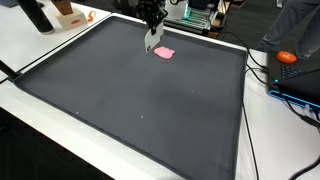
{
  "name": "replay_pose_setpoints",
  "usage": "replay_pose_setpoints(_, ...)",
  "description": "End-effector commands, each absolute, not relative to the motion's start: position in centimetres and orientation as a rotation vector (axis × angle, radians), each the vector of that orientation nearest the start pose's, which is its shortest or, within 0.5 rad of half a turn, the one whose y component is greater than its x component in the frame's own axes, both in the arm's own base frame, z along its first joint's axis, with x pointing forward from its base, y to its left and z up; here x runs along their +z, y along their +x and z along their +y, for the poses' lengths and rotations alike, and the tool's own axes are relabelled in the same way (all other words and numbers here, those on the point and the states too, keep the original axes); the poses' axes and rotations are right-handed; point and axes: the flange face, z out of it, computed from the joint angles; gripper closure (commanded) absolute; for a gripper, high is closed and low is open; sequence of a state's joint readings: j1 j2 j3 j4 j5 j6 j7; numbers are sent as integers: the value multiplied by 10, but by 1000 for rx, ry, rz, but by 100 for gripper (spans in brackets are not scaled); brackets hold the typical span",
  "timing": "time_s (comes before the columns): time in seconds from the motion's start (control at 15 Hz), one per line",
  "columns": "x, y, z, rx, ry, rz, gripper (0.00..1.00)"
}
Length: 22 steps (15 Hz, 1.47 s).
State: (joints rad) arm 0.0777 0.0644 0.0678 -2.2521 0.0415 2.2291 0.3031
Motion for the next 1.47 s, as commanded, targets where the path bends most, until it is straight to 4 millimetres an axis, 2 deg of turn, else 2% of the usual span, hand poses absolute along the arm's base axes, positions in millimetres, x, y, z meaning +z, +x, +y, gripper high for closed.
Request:
replay_pose_setpoints(0.0, 321, 492, 34, 162, -3006, 317, 99)
replay_pose_setpoints(0.33, 301, 474, -19, 234, -2836, 467, 99)
replay_pose_setpoints(0.6, 284, 460, -46, 245, -2743, 550, 99)
replay_pose_setpoints(1.0, 270, 441, -70, 193, -2671, 595, 99)
replay_pose_setpoints(1.4, 259, 430, -73, 165, -2697, 570, 99)
